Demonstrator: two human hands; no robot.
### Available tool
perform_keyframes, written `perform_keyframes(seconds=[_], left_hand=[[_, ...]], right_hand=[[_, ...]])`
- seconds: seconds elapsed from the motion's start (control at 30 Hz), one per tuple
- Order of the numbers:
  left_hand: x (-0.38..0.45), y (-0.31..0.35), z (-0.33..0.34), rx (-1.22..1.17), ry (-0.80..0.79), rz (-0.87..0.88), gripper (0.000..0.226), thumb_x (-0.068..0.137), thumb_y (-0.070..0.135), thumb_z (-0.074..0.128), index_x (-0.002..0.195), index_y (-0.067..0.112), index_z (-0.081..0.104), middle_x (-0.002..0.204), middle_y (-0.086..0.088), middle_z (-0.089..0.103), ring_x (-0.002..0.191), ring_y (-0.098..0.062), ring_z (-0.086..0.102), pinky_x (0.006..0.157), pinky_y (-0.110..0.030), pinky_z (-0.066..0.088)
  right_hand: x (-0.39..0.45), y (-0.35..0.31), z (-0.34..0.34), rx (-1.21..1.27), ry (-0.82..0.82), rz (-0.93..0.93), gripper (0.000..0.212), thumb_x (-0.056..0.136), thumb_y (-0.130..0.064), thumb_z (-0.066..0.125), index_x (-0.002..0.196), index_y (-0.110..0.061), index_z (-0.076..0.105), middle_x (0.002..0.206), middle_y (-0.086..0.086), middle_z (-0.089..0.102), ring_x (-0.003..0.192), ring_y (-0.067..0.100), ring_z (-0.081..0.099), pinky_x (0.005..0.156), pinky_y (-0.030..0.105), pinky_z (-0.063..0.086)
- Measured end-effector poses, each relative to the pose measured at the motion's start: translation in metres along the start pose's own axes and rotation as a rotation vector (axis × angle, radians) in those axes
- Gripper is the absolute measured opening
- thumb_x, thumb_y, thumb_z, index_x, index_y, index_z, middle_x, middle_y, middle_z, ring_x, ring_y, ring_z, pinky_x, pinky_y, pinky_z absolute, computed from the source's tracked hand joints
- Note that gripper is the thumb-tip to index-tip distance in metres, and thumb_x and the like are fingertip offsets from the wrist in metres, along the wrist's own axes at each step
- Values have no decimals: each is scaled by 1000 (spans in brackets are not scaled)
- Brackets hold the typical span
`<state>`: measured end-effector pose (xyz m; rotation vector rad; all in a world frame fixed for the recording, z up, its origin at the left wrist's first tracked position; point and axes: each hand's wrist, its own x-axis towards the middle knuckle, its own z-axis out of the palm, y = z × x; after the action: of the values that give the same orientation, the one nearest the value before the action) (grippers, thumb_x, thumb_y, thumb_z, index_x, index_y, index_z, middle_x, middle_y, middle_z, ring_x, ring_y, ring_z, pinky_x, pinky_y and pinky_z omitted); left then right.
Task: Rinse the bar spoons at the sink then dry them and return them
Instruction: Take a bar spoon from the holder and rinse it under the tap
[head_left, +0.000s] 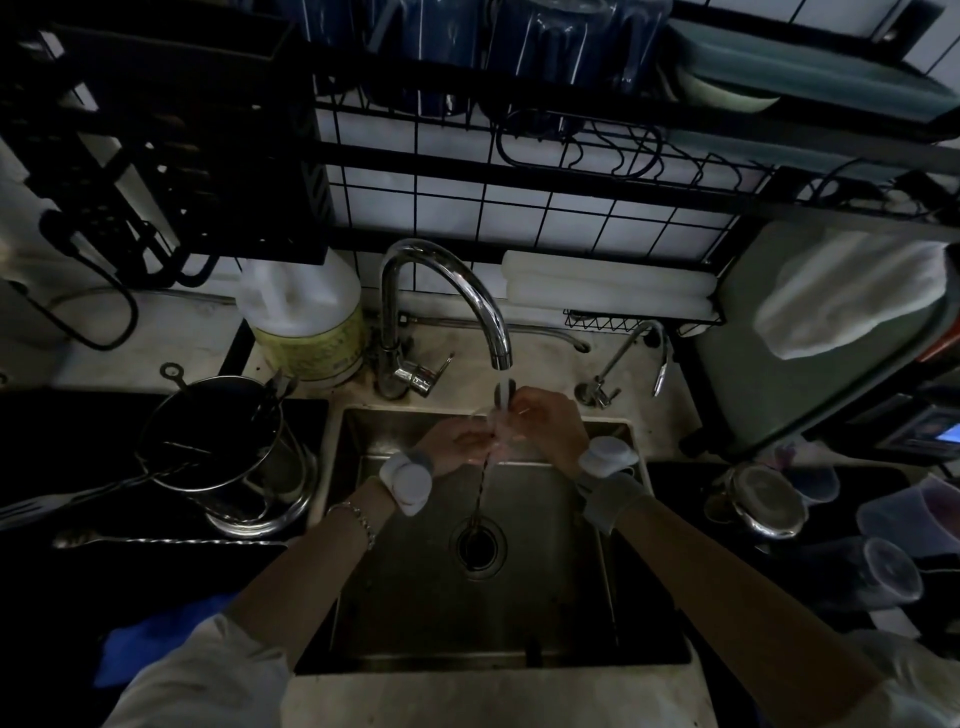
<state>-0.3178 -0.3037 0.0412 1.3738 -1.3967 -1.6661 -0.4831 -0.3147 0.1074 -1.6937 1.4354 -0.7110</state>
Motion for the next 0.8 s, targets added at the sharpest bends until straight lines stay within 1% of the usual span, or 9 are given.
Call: perform_keyframes(seconds=[0.1,0.23,0.33,0.47,0.57,0.6,0.63,0.73,0.8], left_hand=[[1,-3,-7,-52,37,-44,38,88,-7,55,125,-11,50,119,-18,59,86,-10,66,82,-28,55],[0,-2,-18,-80,58,-95,36,87,-4,58,123,-5,54,102,-8,65,72,1,67,68,-16,56],[-1,0,-22,-45,96,-75,34,86,-2,61,119,-6,57,103,-13,64,76,-6,65,69,-15,56],[-2,-1,-21,51,128,-13,27,83,-3,64,109,-7,62,95,-16,64,59,2,66,57,-10,53],[-3,-1,-18,69,105,2,27,81,0,67,108,-4,64,92,-15,67,68,-3,67,59,-10,53],[-3,0,-17,73,97,4,27,81,-1,67,108,-3,65,89,-12,67,65,1,66,58,-9,52],[-2,-1,-18,75,88,8,27,81,-2,67,108,-3,65,85,-8,67,61,4,65,57,-9,51],[0,2,-27,90,46,30,27,77,-6,69,104,-5,65,84,-1,68,66,7,66,63,-9,52],[1,5,-37,109,20,41,21,77,-5,70,97,2,67,89,-3,70,75,3,68,70,-13,54]], right_hand=[[1,1,4,-19,27,-8,13,81,-22,75,73,-17,66,71,0,67,61,-3,60,57,2,41],[1,2,8,62,9,21,13,83,-24,72,86,-12,71,78,-3,72,68,-1,66,63,7,48],[1,1,15,115,2,27,9,84,-18,70,90,-11,70,77,-7,70,67,-6,65,62,8,48],[3,-5,19,95,-10,46,16,84,-21,70,93,-8,72,87,9,74,79,11,67,72,21,53],[5,-8,20,41,-12,71,17,84,-23,70,91,-8,73,81,5,72,72,7,64,61,2,44],[5,-9,19,18,-12,89,18,83,-24,70,91,-9,74,82,3,72,72,6,64,60,1,43],[5,-9,18,7,-14,96,19,83,-25,71,93,-9,74,86,4,73,75,9,66,64,4,46],[2,-9,13,-2,-29,100,21,83,-24,71,97,-9,74,94,9,75,89,19,71,79,27,55],[0,-9,12,19,-31,112,21,83,-22,72,98,-9,74,94,9,75,89,20,72,82,32,58]])
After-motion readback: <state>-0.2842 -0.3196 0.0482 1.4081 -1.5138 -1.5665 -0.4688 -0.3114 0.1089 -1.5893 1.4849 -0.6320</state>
